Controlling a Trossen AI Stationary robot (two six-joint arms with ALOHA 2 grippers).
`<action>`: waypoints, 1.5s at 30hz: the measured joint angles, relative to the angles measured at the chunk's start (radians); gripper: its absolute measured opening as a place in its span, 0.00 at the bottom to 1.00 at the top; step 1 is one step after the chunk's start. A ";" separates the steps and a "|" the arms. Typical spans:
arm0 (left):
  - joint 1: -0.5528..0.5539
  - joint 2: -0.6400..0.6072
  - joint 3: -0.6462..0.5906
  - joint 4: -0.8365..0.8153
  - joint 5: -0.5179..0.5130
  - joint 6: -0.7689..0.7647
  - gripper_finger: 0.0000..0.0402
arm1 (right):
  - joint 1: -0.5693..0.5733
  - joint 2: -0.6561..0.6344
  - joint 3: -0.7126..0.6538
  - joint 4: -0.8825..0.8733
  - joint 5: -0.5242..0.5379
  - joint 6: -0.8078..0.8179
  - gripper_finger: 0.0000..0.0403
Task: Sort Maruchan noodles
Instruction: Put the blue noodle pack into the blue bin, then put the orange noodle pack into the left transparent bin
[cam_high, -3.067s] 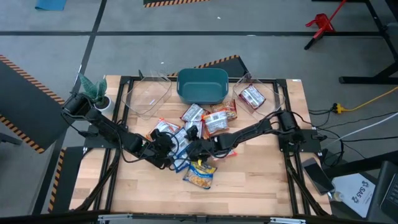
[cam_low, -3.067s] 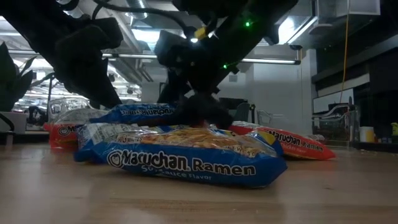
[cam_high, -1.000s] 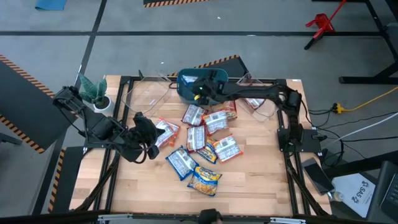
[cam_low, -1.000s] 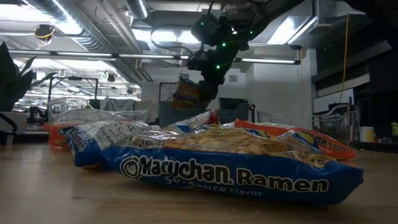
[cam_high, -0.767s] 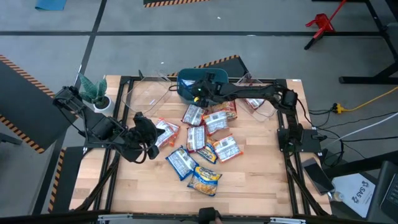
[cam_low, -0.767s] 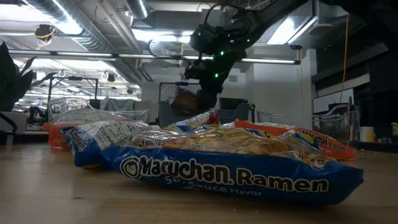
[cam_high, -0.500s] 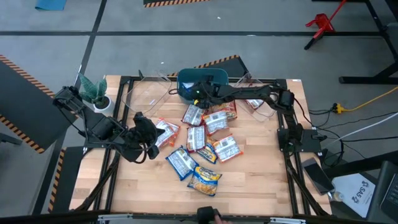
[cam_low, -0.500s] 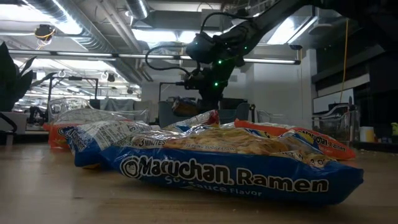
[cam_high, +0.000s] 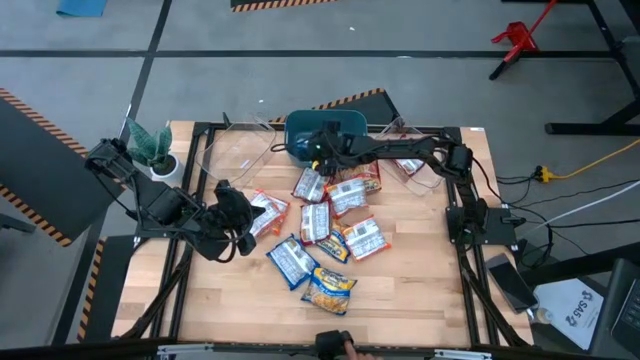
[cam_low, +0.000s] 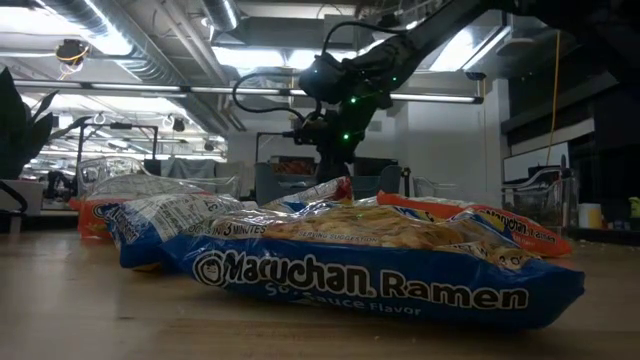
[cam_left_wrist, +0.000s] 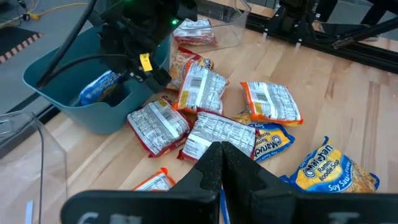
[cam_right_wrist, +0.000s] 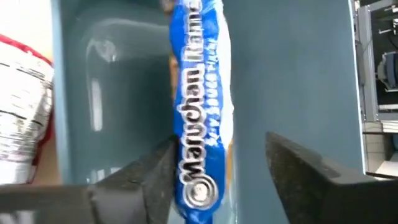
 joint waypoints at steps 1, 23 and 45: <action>0.000 0.000 0.000 0.000 0.000 0.000 0.00 | 0.000 0.000 0.010 -0.021 -0.001 0.000 0.59; -0.075 0.057 -0.112 0.065 -0.006 -0.116 0.00 | 0.063 -0.004 0.509 -0.619 -0.893 0.378 0.66; -0.182 0.070 -0.694 0.241 -0.219 -0.826 0.00 | 0.194 -0.001 0.147 0.067 -0.629 0.761 0.66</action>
